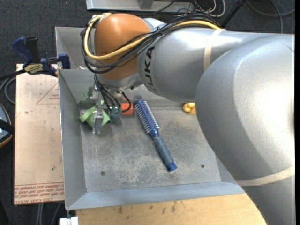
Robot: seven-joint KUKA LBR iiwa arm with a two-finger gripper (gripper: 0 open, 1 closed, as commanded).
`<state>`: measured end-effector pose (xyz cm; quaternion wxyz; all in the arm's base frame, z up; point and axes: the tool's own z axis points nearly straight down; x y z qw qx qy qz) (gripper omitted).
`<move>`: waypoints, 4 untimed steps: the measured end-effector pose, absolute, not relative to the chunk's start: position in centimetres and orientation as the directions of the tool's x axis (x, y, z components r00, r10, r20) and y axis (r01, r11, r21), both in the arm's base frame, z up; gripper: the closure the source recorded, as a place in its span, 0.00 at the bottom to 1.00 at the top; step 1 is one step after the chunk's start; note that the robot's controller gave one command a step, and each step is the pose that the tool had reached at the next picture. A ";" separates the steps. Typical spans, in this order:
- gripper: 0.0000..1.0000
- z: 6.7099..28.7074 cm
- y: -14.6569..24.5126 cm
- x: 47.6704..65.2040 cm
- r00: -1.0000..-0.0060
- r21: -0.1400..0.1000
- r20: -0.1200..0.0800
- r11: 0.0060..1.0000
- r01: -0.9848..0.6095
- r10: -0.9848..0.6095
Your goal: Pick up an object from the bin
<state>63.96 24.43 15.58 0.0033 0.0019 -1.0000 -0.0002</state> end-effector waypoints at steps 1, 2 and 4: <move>0.00 8.4 23.4 63.4 -0.999 0.005 -0.007 0.999 0.049 0.049; 1.00 8.1 23.3 63.3 -0.999 0.003 -0.002 0.999 0.052 0.052; 1.00 18.3 16.9 55.3 -0.964 -0.001 0.008 0.964 -0.265 -0.264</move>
Offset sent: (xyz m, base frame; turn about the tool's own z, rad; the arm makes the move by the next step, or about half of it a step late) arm -0.0088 -0.0134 -0.0858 0.0548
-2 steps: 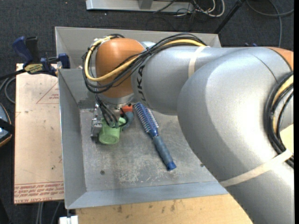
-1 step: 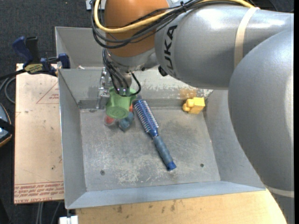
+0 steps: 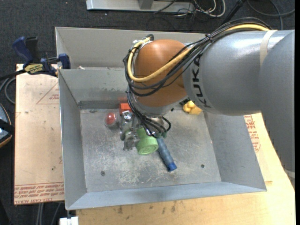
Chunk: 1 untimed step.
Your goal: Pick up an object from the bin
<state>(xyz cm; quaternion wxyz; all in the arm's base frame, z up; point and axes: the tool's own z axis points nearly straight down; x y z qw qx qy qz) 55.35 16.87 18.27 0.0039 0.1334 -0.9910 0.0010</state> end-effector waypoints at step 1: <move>1.00 25.7 16.1 55.6 -0.967 0.001 -0.010 0.967 -0.253 -0.253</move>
Offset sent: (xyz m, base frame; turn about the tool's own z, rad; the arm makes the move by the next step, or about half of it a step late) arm 0.0008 -0.0084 0.0698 0.0090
